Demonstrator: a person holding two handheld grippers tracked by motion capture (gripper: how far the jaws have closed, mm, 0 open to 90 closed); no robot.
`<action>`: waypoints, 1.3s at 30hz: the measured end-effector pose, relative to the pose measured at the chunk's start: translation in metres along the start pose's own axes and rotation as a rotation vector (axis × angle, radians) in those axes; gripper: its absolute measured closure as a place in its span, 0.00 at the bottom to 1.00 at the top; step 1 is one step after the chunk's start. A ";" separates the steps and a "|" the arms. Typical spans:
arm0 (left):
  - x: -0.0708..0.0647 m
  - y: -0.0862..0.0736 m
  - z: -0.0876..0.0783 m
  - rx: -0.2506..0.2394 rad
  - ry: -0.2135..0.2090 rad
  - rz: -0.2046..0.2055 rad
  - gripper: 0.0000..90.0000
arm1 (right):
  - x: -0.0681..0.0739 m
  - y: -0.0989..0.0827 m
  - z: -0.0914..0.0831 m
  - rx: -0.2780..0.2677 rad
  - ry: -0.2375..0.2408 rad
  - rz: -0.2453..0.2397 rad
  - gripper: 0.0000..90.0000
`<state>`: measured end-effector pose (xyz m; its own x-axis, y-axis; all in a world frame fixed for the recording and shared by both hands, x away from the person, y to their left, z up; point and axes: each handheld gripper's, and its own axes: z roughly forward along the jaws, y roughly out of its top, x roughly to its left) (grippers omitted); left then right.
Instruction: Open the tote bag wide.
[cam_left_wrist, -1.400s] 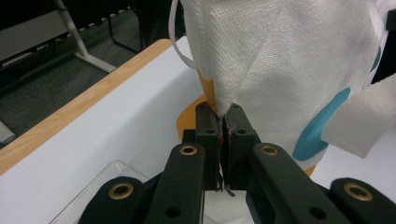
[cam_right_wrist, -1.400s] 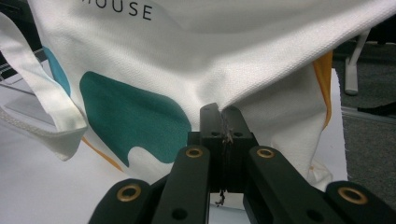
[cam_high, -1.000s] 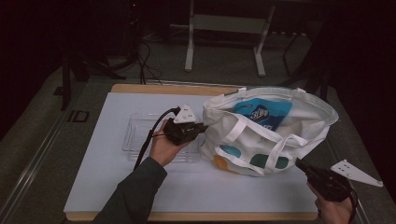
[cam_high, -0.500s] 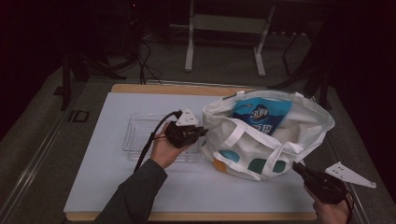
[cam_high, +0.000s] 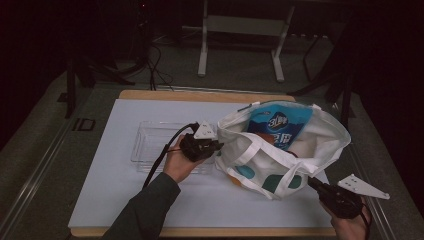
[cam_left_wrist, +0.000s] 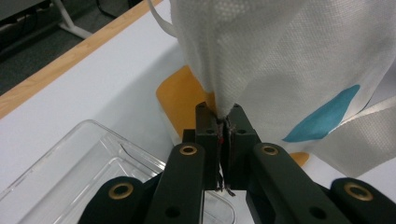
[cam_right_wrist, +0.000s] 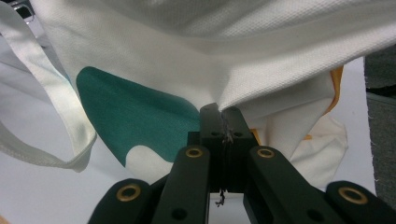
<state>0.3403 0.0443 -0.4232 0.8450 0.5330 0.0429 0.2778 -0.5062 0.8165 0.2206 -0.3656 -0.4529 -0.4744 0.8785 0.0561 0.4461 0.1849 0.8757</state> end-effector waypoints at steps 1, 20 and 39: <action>0.000 -0.001 0.001 0.006 -0.002 -0.001 0.96 | 0.000 -0.001 0.001 0.006 0.000 0.000 1.00; -0.006 -0.016 0.020 0.065 -0.020 -0.004 0.97 | -0.002 -0.019 0.015 0.094 -0.022 0.006 0.99; 0.004 -0.024 0.028 0.108 0.000 -0.058 0.97 | -0.006 -0.041 0.032 0.225 -0.076 0.018 1.00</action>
<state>0.3497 0.0391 -0.4591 0.8264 0.5632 -0.0025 0.3735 -0.5447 0.7509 0.2293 -0.3641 -0.5047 -0.4104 0.9115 0.0270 0.6157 0.2552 0.7455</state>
